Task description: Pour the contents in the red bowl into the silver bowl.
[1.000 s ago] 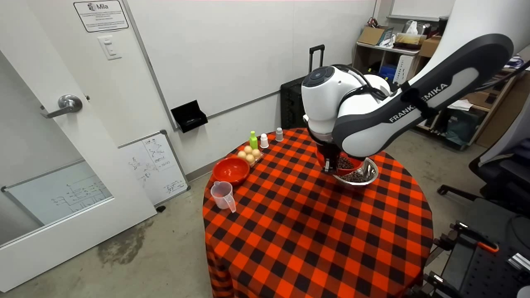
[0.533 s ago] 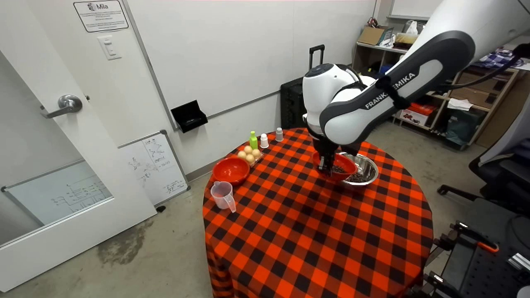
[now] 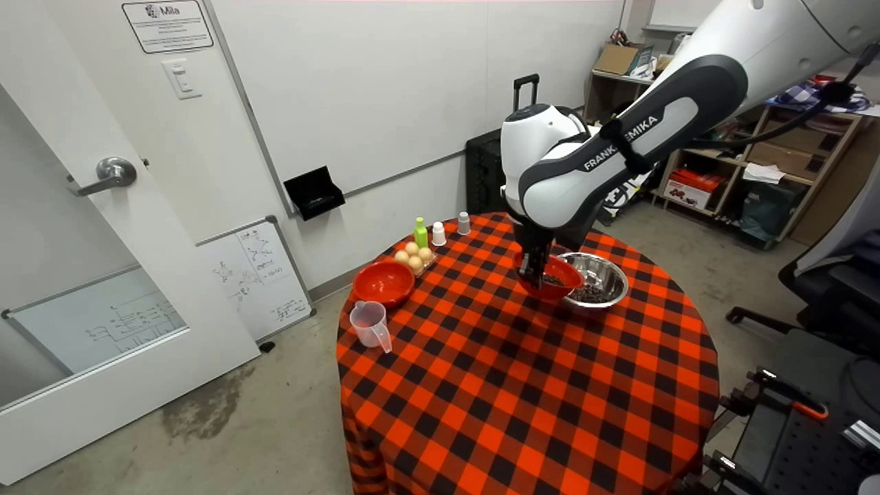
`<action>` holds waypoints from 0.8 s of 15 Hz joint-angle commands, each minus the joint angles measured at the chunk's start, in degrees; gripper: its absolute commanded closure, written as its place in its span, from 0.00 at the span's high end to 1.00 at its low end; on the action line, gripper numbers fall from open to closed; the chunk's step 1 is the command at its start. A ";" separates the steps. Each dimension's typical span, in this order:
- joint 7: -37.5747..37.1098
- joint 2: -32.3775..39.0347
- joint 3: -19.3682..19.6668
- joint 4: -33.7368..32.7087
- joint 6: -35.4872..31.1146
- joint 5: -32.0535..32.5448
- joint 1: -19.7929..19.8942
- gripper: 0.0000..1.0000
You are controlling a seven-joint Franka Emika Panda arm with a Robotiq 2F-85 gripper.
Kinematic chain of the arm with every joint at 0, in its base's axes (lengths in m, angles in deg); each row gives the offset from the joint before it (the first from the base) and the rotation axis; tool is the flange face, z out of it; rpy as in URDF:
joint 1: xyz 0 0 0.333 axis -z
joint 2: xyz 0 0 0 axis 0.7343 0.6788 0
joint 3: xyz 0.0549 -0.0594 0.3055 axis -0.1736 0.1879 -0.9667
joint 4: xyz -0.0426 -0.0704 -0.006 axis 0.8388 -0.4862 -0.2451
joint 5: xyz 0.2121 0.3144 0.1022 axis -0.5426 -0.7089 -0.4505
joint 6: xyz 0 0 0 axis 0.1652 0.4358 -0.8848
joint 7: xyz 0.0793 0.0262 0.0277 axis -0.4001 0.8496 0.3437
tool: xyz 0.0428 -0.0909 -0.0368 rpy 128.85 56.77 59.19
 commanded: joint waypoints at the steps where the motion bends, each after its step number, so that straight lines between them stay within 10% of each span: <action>1: 0.18 0.97 0.27 -2.59 1.74 -0.65 0.36 0.02; 12: -0.85 0.23 0.90 -0.64 -1.54 0.41 0.11 0.02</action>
